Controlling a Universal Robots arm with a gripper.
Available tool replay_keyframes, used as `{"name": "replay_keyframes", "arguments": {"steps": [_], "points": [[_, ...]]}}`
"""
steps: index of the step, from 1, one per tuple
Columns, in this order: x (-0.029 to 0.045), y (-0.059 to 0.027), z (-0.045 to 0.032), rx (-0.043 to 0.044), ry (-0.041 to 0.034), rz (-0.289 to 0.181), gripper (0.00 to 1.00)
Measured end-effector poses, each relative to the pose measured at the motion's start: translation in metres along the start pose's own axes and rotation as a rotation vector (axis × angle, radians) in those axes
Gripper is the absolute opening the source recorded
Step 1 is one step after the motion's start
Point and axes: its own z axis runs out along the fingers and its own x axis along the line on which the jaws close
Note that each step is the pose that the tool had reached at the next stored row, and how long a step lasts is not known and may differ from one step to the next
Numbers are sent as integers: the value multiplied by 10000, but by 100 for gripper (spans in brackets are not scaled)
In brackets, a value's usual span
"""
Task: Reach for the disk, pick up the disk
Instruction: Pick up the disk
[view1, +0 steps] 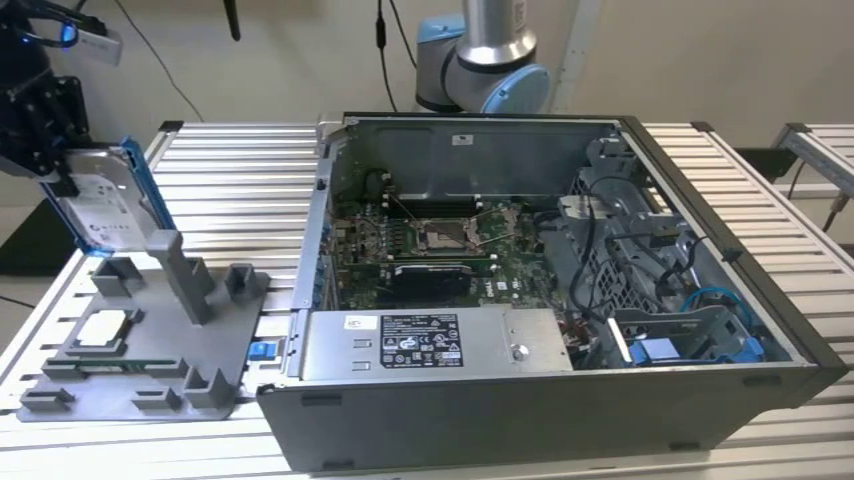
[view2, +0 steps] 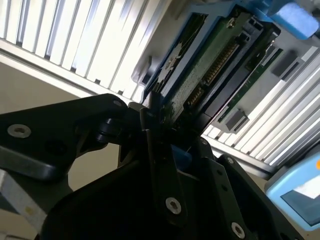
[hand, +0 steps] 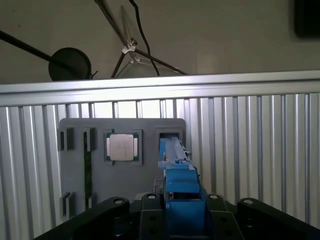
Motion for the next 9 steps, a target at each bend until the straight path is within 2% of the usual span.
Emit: {"name": "replay_keyframes", "arguments": {"steps": [9], "points": [[-2, 3, -297, -1, 1, 0, 0]]}}
